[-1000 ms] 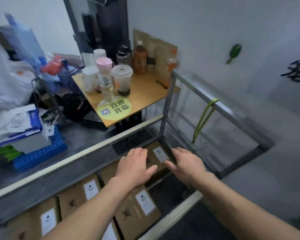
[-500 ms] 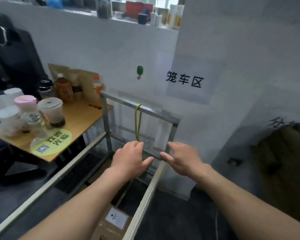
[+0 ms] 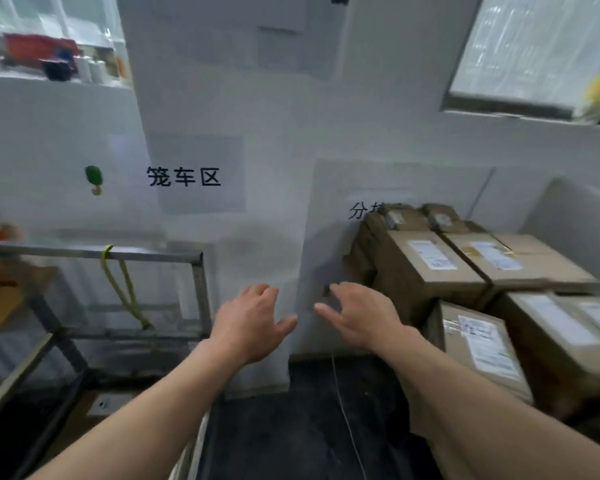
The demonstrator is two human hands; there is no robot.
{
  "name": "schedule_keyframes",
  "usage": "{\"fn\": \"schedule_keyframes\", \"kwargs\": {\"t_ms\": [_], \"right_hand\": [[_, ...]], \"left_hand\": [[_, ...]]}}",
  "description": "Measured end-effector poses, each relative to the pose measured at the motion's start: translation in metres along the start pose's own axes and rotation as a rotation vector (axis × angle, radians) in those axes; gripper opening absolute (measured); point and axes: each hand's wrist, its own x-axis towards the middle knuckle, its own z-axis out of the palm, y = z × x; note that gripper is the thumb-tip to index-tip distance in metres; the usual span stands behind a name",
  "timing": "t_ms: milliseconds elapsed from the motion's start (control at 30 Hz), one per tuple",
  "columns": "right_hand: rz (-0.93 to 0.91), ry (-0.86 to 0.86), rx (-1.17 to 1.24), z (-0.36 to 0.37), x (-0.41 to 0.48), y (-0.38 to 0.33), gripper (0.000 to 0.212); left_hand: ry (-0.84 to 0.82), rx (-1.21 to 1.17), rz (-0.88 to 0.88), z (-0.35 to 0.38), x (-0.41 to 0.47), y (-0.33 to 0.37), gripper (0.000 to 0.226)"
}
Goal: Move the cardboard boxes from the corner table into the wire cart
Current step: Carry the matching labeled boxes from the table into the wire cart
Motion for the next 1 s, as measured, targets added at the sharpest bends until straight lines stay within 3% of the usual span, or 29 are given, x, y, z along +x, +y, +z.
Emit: {"fn": "schedule_keyframes", "kwargs": {"t_ms": [300,533,733,1000], "right_hand": [[0.201,0.101,0.034,-0.048,-0.101,0.154,0.056],[0.401,0.158,-0.022,-0.073,-0.189,0.284,0.052],[0.615,0.065,-0.03,-0.075,-0.271,0.389,0.044],[0.849,-0.084,-0.007,-0.039,-0.336,0.486,0.052]], "left_hand": [[-0.045,-0.098,0.28,0.04,0.029,0.19,0.077],[-0.031,-0.175,0.484,0.076,0.014,0.343,0.065],[-0.153,-0.218,0.564,0.111,-0.008,0.445,0.069],[-0.319,-0.204,0.595,0.174,-0.025,0.526,0.07]]}}
